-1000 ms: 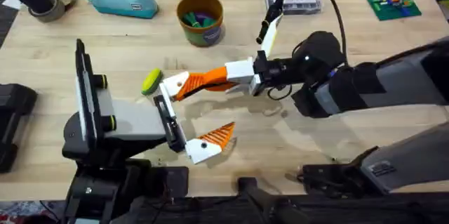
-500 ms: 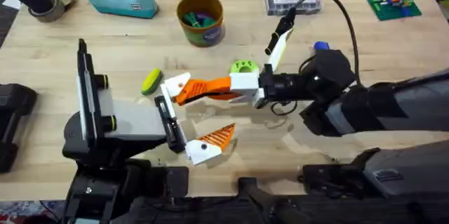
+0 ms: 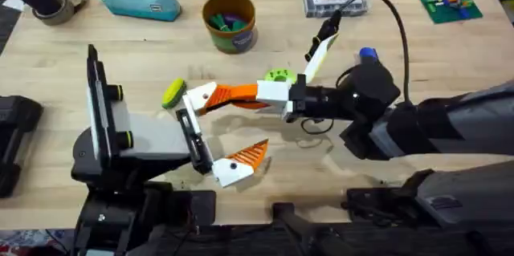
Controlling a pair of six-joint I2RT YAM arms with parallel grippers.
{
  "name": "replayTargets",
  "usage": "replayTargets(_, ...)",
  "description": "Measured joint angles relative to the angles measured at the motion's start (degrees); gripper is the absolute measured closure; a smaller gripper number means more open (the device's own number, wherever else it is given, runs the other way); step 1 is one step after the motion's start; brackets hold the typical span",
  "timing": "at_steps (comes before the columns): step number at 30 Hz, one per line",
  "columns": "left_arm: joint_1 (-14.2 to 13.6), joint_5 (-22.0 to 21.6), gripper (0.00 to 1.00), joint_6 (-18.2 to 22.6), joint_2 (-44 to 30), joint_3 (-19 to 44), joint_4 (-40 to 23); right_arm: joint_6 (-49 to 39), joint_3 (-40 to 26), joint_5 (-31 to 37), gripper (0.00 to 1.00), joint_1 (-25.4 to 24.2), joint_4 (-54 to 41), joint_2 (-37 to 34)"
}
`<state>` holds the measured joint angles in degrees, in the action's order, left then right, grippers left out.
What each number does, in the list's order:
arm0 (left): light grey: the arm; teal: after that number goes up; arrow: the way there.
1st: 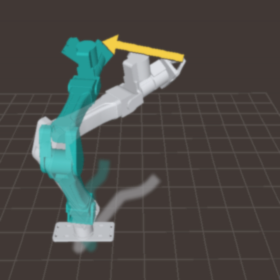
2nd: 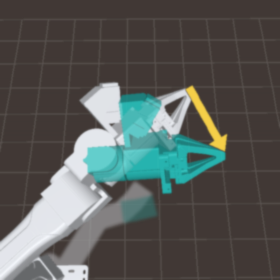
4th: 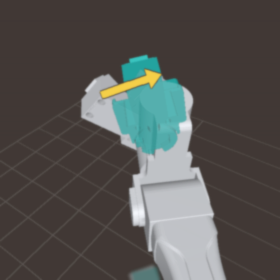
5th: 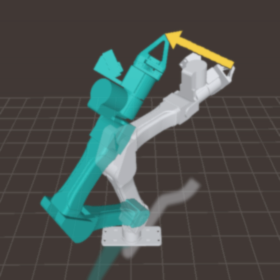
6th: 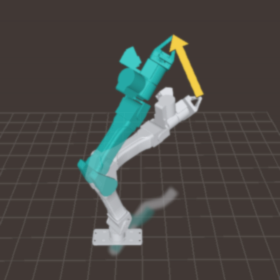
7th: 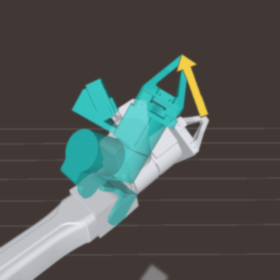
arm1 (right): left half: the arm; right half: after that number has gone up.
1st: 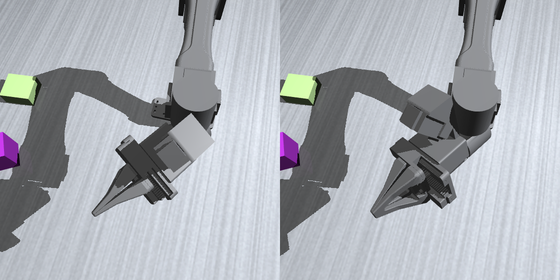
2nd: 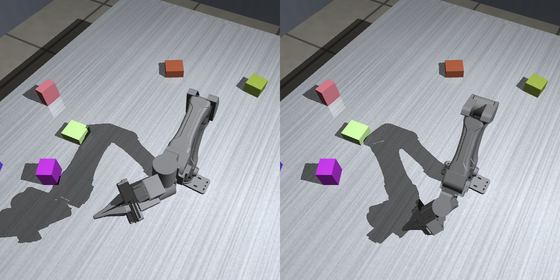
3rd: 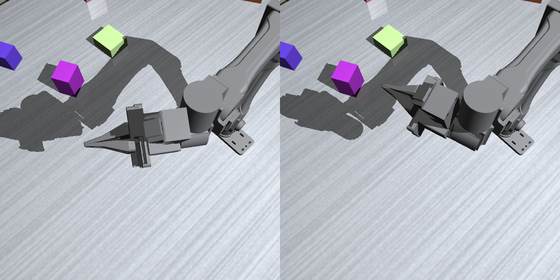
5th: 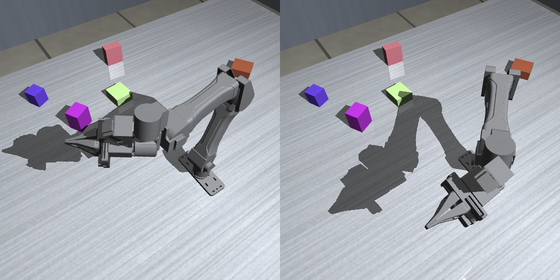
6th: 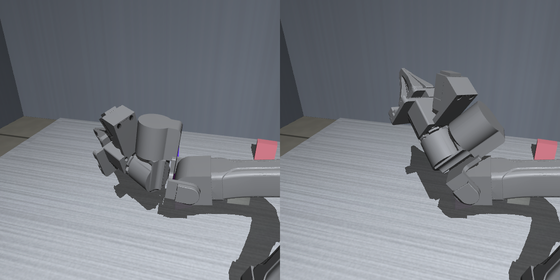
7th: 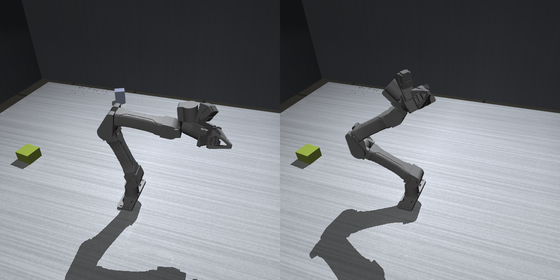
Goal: Pick up the gripper from the table and insert it into the empty holder that is missing its gripper. Then pick up a screw, insert it into the mounting hole, and use the screwdriver to tighten it. Finally, clean up the table by picking up the vegetable and placing it into the bucket.
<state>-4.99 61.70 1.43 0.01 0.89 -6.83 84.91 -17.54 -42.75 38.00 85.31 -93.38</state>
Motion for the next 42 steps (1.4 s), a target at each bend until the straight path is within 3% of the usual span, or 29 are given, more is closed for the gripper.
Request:
replayTargets(32, 0.1, -1.5, 0.009, -0.4, 0.0, 0.0, 0.2, -0.6, -0.3, 5.4, 0.977, 2.6, -0.9, 0.0)
replayTargets(36, 0.1, -0.9, 0.009, -0.4, 0.0, 0.0, 0.1, -0.9, -0.3, 5.4, 0.727, 3.0, -1.2, 0.0)
replayTargets(40, 0.0, -0.3, 0.009, -0.4, 0.0, 0.0, 0.1, -1.2, -0.4, 5.4, 0.174, 3.2, -1.3, 0.0)
replayTargets(41, 0.0, -0.1, 0.009, -0.4, 0.0, 0.0, 0.1, -1.3, -0.4, 5.4, 0.058, 3.2, -1.3, 0.0)
replayTargets(42, 0.0, -0.1, 0.009, -0.4, 0.0, 0.0, 0.0, -1.4, -0.4, 5.4, 0.020, 3.2, -1.3, 0.0)
